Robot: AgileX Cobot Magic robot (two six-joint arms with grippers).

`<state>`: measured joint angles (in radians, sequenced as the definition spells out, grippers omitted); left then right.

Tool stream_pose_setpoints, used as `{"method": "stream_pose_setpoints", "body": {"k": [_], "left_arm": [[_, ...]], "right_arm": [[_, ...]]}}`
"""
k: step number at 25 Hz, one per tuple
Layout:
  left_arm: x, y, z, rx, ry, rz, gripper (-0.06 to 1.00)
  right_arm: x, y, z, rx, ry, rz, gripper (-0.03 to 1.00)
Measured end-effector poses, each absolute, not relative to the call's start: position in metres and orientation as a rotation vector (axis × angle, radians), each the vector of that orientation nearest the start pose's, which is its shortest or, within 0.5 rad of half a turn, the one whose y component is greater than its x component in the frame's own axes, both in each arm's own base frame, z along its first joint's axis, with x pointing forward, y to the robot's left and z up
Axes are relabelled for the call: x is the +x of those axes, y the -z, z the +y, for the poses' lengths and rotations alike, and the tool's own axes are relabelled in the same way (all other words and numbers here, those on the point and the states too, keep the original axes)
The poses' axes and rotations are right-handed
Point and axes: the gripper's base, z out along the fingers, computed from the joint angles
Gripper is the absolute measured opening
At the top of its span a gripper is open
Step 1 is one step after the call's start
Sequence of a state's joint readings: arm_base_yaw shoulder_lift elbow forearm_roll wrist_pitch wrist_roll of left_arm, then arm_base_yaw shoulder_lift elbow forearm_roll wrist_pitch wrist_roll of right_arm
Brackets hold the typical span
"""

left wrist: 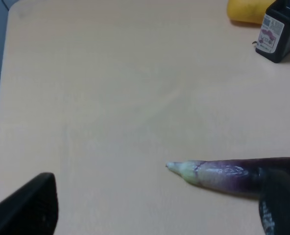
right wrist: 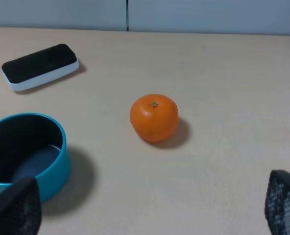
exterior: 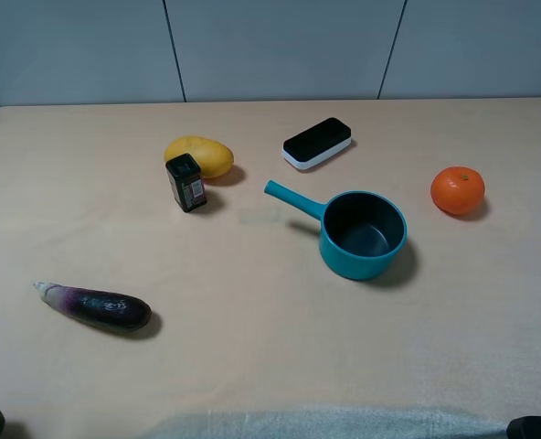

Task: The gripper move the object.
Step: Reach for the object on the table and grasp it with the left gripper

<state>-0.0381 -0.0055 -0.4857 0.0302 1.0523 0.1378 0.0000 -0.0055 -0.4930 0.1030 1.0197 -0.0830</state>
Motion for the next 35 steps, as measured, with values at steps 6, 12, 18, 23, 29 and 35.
{"method": "stream_pose_setpoints", "body": {"k": [6, 12, 18, 23, 29, 35], "left_arm": [[-0.003, -0.284, 0.001, 0.173, -0.082, 1.969, 0.82], [0.023, -0.286, -0.001, 0.183, -0.061, 2.076, 0.82], [0.059, -0.284, -0.005, 0.183, 0.0, 2.217, 0.82], [0.089, -0.282, -0.007, 0.188, 0.01, 2.343, 0.82], [0.124, -0.291, -0.008, 0.194, 0.016, 2.444, 0.82], [0.161, -0.288, -0.011, 0.196, 0.041, 2.584, 0.82]], "right_arm": [[-0.003, -0.279, 0.008, -0.085, -0.069, 2.0, 0.69], [-0.003, -0.279, 0.008, -0.085, -0.069, 2.0, 0.69], [-0.003, -0.279, 0.008, -0.085, -0.069, 2.0, 0.69], [-0.003, -0.279, 0.008, -0.085, -0.069, 2.0, 0.69], [-0.003, -0.279, 0.008, -0.085, -0.069, 2.0, 0.69], [-0.003, -0.279, 0.008, -0.085, -0.069, 2.0, 0.69]]}}
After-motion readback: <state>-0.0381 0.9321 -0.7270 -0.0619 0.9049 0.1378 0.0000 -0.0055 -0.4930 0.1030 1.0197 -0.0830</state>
